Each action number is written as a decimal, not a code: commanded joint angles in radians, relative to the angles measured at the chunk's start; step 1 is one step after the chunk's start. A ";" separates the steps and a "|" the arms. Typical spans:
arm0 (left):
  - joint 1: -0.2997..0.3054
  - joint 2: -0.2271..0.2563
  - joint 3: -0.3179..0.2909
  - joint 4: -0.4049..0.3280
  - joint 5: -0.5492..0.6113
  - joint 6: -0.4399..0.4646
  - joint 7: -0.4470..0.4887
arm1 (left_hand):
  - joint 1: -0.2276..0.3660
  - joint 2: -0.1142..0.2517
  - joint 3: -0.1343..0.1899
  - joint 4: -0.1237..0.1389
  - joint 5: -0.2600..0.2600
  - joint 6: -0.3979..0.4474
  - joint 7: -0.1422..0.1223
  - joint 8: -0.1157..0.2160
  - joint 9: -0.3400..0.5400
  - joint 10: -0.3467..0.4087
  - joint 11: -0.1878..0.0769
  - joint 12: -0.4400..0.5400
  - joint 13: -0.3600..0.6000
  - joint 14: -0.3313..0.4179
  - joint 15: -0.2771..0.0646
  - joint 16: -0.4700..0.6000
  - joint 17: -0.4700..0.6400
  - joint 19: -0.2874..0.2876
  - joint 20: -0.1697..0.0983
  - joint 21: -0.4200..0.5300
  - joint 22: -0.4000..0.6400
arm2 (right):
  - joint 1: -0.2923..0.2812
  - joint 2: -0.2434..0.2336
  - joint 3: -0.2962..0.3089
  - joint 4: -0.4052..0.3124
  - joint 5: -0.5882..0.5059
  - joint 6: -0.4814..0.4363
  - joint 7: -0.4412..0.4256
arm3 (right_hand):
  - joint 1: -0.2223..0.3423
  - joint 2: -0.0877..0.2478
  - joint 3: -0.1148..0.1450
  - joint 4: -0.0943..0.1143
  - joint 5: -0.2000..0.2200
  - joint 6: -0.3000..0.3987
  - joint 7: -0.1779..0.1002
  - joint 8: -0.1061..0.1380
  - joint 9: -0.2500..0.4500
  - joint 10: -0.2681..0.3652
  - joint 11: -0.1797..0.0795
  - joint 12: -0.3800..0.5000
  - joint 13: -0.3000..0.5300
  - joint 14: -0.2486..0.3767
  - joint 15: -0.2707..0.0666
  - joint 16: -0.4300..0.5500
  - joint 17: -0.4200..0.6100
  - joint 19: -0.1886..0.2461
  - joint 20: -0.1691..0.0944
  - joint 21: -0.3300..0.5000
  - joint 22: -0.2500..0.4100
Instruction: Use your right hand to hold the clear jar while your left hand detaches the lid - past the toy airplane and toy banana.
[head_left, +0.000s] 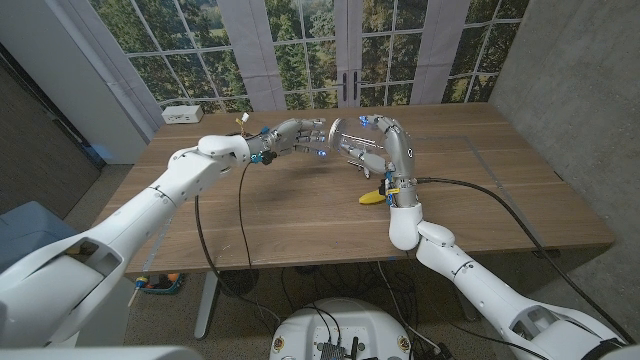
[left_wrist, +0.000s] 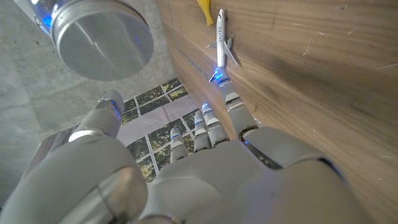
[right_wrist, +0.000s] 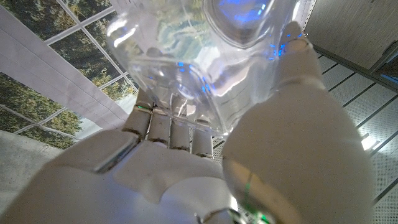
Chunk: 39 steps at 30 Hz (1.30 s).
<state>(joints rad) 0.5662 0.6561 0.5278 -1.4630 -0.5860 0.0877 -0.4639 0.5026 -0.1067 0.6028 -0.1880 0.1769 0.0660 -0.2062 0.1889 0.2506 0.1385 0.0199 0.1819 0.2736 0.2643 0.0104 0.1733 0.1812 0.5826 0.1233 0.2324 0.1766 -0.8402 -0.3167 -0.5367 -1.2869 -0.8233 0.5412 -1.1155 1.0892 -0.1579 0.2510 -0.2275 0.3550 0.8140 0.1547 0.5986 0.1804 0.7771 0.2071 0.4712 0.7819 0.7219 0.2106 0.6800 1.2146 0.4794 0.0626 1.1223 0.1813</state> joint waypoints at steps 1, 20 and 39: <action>-0.082 -0.062 0.030 0.186 0.011 -0.463 -0.246 | 0.024 -0.006 -0.003 -0.005 0.002 -0.005 -0.012 0.009 -0.002 -0.009 -0.010 0.010 -0.002 -0.005 -0.002 0.007 0.002 0.007 -0.011 -0.005 0.002 | 0.024 -0.029 -0.058 -0.012 0.075 -0.045 -0.002 | 0.077 0.107 0.090 0.091 0.007 0.303 -0.298 0.003 0.021 0.403 -0.399 0.002 0.019 0.294 -0.438 0.004 0.005 -0.117 -0.237 0.004 0.003; -0.130 -0.033 0.052 0.177 0.106 -0.477 -0.294 | 0.211 -0.021 0.005 -0.002 0.028 0.071 -0.013 0.047 -0.029 -0.078 -0.059 0.019 -0.034 -0.076 0.038 0.006 -0.001 -0.015 0.016 -0.039 -0.002 | 0.044 -0.078 -0.122 -0.047 0.172 -0.047 -0.001 | 0.077 0.106 0.090 0.090 0.009 0.306 -0.298 0.002 0.020 0.410 -0.399 -0.005 0.023 0.294 -0.438 0.000 0.005 -0.116 -0.235 0.007 0.003; -0.137 -0.031 0.071 0.156 0.141 -0.505 -0.285 | 0.441 0.020 -0.039 0.006 0.022 0.157 -0.011 0.057 -0.022 -0.022 -0.045 0.078 -0.037 -0.005 -0.005 0.033 -0.001 0.043 -0.102 -0.002 0.001 | 0.033 -0.081 -0.106 -0.062 0.266 0.026 0.019 | 0.076 0.103 0.090 0.090 0.012 0.308 -0.298 0.000 0.020 0.413 -0.399 -0.012 0.028 0.296 -0.438 -0.002 0.005 -0.116 -0.236 0.008 0.002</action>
<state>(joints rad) 0.4332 0.6274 0.5890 -1.3023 -0.4512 -0.3943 -0.7374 0.9236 -0.0881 0.5725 -0.1826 0.1960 0.2452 -0.2175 0.2532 0.2212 0.1152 -0.0436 0.2530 0.2277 0.2417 0.0089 0.2013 0.1768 0.6051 0.0608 0.2232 0.1741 -0.8032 -0.4027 -0.6550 -1.3526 -0.6148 0.5312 -1.1052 1.0892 -0.1579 0.2510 -0.2274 0.3598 0.8110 0.1516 0.5925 0.1804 0.7826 0.2126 0.4584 0.7820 0.7216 0.2103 0.6761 1.2147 0.4777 0.0643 1.1223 0.1815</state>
